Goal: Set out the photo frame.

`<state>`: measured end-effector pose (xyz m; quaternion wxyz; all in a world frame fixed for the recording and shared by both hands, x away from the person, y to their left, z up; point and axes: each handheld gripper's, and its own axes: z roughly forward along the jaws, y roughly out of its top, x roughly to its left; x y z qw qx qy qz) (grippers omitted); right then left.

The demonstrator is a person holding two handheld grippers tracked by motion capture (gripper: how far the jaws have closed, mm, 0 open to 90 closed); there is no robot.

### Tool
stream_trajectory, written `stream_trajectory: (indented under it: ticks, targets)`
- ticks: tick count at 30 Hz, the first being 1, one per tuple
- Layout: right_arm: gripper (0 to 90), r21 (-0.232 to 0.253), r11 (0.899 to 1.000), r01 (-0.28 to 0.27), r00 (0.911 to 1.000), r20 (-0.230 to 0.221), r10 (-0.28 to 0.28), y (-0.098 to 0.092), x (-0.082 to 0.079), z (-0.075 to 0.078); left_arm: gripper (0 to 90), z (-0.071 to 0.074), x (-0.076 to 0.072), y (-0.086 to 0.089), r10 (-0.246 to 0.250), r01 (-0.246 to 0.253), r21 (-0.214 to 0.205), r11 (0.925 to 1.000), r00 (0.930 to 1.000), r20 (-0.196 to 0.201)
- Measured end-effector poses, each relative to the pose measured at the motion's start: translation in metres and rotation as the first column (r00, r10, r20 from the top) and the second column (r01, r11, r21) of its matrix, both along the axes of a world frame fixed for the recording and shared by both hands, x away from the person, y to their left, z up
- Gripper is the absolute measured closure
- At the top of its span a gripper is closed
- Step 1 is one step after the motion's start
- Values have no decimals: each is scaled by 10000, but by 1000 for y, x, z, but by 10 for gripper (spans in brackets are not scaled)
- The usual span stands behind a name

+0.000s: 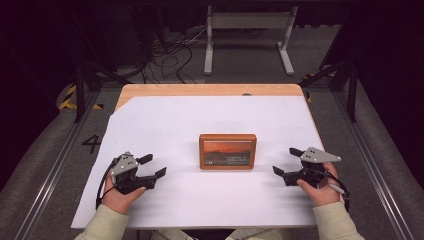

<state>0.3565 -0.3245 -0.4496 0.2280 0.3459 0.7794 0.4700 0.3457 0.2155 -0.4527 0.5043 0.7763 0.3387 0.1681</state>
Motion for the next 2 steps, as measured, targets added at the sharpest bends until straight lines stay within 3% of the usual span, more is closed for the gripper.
stream_trajectory:
  ticks: [2]
  targets:
    - [59,-52,10000,35,10000,27,-35,-1,0,1,272,0,0,0,16,-16,-6,10000,10000,-28]
